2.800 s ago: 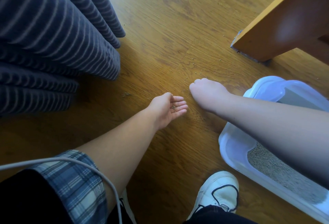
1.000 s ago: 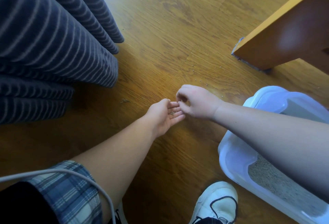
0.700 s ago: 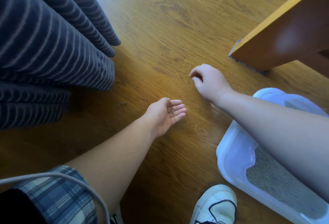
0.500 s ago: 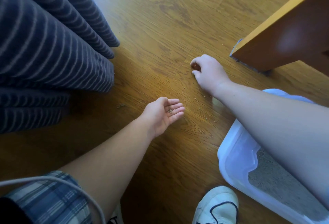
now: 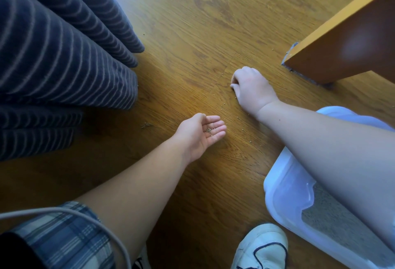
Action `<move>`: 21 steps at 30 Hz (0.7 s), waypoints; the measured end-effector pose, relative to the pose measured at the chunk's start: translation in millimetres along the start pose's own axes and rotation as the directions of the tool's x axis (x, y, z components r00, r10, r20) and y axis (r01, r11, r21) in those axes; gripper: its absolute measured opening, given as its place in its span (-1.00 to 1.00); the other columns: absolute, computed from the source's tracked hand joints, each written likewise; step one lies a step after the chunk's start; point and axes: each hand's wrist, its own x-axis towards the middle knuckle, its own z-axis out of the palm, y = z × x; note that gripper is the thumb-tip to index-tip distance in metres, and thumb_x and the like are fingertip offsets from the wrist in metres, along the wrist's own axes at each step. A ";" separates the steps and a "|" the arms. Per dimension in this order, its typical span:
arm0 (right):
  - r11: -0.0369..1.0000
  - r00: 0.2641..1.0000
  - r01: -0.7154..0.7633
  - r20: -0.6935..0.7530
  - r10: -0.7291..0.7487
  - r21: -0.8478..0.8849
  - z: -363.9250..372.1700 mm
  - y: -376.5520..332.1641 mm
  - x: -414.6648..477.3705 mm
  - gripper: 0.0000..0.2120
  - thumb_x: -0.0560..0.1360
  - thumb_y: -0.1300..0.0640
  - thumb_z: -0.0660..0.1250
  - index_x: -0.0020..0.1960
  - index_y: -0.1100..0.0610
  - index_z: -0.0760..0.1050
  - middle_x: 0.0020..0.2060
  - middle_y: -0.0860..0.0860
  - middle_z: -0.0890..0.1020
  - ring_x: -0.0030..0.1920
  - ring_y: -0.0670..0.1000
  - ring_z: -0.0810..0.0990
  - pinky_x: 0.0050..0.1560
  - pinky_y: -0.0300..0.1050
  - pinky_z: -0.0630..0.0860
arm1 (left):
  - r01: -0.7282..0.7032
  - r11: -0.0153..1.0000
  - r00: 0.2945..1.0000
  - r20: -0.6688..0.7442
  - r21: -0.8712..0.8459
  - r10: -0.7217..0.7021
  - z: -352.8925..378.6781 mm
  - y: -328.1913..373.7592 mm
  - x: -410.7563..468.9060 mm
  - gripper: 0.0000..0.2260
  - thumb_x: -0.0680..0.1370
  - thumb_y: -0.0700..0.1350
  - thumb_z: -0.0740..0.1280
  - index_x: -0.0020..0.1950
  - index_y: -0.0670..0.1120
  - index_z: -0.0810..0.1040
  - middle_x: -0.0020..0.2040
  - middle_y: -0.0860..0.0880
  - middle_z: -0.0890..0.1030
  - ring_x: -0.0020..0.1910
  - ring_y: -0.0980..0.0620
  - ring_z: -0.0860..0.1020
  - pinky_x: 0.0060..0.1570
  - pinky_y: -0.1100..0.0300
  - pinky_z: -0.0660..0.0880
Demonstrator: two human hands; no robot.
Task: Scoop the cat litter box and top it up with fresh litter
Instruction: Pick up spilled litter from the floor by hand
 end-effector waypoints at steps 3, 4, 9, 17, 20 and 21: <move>1.000 1.000 0.013 0.014 -0.013 -0.023 -3.7 -3.6 -2.1 -0.90 0.60 0.09 0.23 0.00 0.08 0.50 0.01 0.02 0.54 0.13 0.09 0.47 0.03 0.05 0.49 | 0.003 1.000 1.000 0.001 -0.002 -0.003 4.5 -1.4 2.0 -0.67 0.68 -0.15 0.06 0.15 -0.29 0.56 0.10 -0.25 0.64 0.06 -0.16 0.66 -0.01 0.02 0.64; 0.999 0.998 0.044 0.032 -0.045 0.029 -8.1 -6.4 -3.4 -0.92 0.59 0.10 0.24 -0.02 0.06 0.50 -0.02 0.00 0.54 0.12 0.08 0.48 0.05 0.03 0.48 | 0.005 1.000 1.000 0.006 -0.004 -0.005 6.3 -1.8 2.9 -0.66 0.68 -0.14 0.05 0.15 -0.30 0.56 0.11 -0.26 0.63 0.07 -0.16 0.66 0.00 0.02 0.64; 0.939 0.920 0.168 0.295 -0.259 0.300 -28.2 -28.9 -34.7 -0.90 0.54 0.17 0.32 -0.07 0.02 0.59 -0.21 -0.18 0.53 -0.16 -0.22 0.48 -0.09 -0.28 0.38 | 0.012 0.995 0.997 0.074 -0.102 -0.005 17.3 -1.5 4.9 -0.69 0.68 -0.14 0.06 0.14 -0.31 0.50 0.08 -0.26 0.58 0.08 -0.19 0.61 0.13 -0.04 0.58; 0.985 0.991 -0.101 0.100 0.087 0.139 -25.0 19.7 -30.0 -0.87 0.57 0.15 0.28 -0.03 -0.01 0.58 -0.06 -0.07 0.55 0.03 0.00 0.53 0.01 -0.13 0.38 | 0.035 0.998 0.999 0.030 -0.047 -0.034 18.4 -5.2 5.0 -0.66 0.68 -0.13 0.05 0.09 -0.29 0.57 0.01 -0.22 0.64 -0.04 -0.12 0.66 -0.05 0.06 0.63; 0.997 0.990 -0.012 0.144 0.000 0.079 -17.5 18.1 -29.8 -0.92 0.55 0.13 0.33 0.00 0.00 0.57 -0.05 -0.07 0.53 0.08 0.02 0.51 0.07 -0.06 0.44 | 0.036 0.998 0.999 0.023 -0.045 -0.035 14.5 -7.9 3.6 -0.66 0.68 -0.14 0.05 0.12 -0.30 0.56 0.04 -0.24 0.64 0.00 -0.13 0.66 -0.05 0.04 0.64; 0.997 0.989 0.012 0.149 -0.022 0.070 -15.5 16.0 -29.5 -0.93 0.55 0.12 0.33 0.01 0.00 0.57 -0.05 -0.07 0.52 0.11 0.03 0.50 0.10 -0.03 0.46 | 0.036 0.998 0.999 0.025 -0.043 -0.035 13.5 -8.3 3.0 -0.66 0.68 -0.14 0.05 0.13 -0.30 0.55 0.05 -0.24 0.64 0.02 -0.14 0.66 -0.04 0.04 0.64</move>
